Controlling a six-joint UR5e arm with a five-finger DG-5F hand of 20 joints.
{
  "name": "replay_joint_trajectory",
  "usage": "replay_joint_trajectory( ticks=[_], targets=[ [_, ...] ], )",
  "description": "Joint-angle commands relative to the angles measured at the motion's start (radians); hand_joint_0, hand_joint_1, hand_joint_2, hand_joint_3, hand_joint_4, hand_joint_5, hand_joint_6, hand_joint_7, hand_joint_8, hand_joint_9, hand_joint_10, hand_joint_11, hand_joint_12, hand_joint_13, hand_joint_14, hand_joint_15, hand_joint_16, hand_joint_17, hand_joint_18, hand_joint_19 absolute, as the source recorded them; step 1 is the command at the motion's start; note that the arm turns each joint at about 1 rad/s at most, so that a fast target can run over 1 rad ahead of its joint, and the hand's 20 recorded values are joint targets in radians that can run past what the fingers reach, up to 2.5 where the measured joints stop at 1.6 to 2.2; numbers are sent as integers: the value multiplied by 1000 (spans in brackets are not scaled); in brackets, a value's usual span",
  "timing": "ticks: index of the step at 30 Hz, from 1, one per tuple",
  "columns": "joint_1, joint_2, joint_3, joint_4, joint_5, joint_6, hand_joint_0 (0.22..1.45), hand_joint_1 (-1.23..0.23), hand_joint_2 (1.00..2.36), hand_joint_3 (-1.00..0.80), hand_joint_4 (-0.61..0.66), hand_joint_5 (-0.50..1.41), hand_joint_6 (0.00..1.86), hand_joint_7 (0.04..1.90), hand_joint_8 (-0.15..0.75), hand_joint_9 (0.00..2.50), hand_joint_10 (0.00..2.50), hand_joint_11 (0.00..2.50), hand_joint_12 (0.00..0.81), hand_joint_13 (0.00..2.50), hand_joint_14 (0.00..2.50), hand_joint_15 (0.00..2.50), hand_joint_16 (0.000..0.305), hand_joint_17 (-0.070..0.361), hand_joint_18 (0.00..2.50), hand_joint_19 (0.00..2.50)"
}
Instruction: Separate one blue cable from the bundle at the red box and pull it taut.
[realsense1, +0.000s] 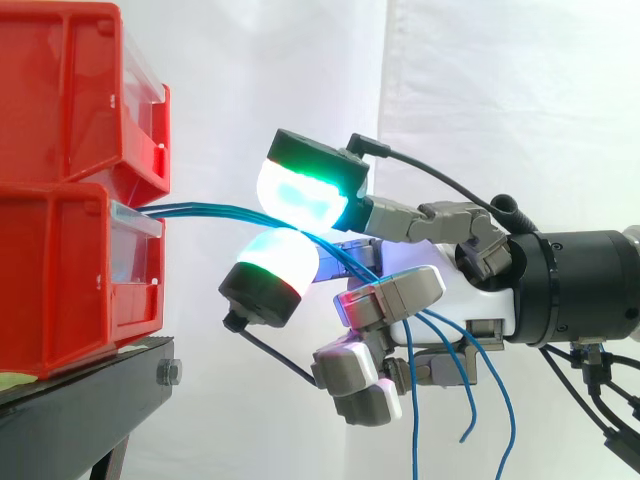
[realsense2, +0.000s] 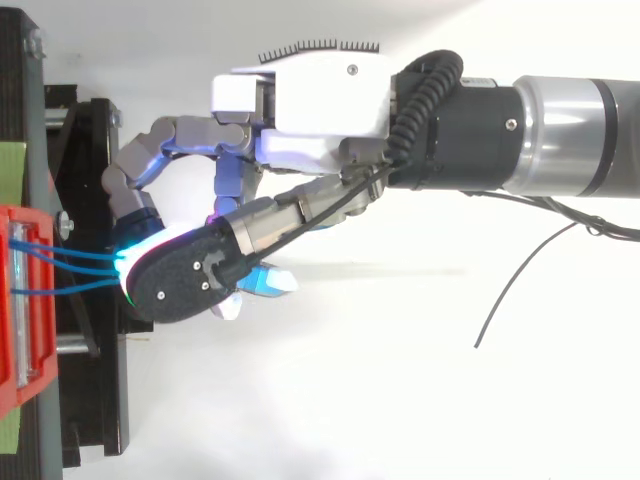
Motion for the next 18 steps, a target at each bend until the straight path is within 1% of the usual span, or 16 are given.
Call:
replay_joint_trajectory(
  ticks=[1,2,3,5,7,8,11,16,18],
  targets=[
    [1,0,0,0,0,0,612,-787,1022,-192,15,-124,863,1272,319,1493,25,1401,374,1163,28,788,48,108,1051,905],
    [1,0,0,0,0,0,621,-826,1022,-177,24,-133,874,1262,315,1469,26,1393,371,1159,28,786,48,108,1052,897],
    [3,0,0,0,0,0,634,-860,1022,-170,7,-139,880,1289,309,1445,26,1413,368,1150,28,788,48,108,1041,886],
    [3,0,0,0,0,0,654,-878,1021,-200,-15,-143,887,1269,307,1431,25,1422,364,1140,26,777,47,107,1021,889],
    [3,0,0,0,0,0,683,-885,1018,-281,-30,-145,890,1249,305,1429,25,1413,358,1132,28,779,47,106,1017,869],
    [4,0,-1,2,0,0,702,-878,1011,-357,-44,-144,890,1239,307,1433,25,1409,357,1130,28,778,46,105,1004,860],
    [4,0,0,3,0,0,740,-873,1000,-500,-82,-139,892,1257,294,1455,26,1403,351,1132,29,774,45,102,998,851],
    [6,0,0,0,3,2,746,-871,1000,-500,-146,-133,898,1305,299,1475,26,1412,352,1127,28,779,44,100,986,834],
    [6,0,0,0,3,2,741,-869,1000,-500,-148,-131,900,1303,294,1476,29,1414,350,1129,29,777,44,99,982,834]
  ],
)
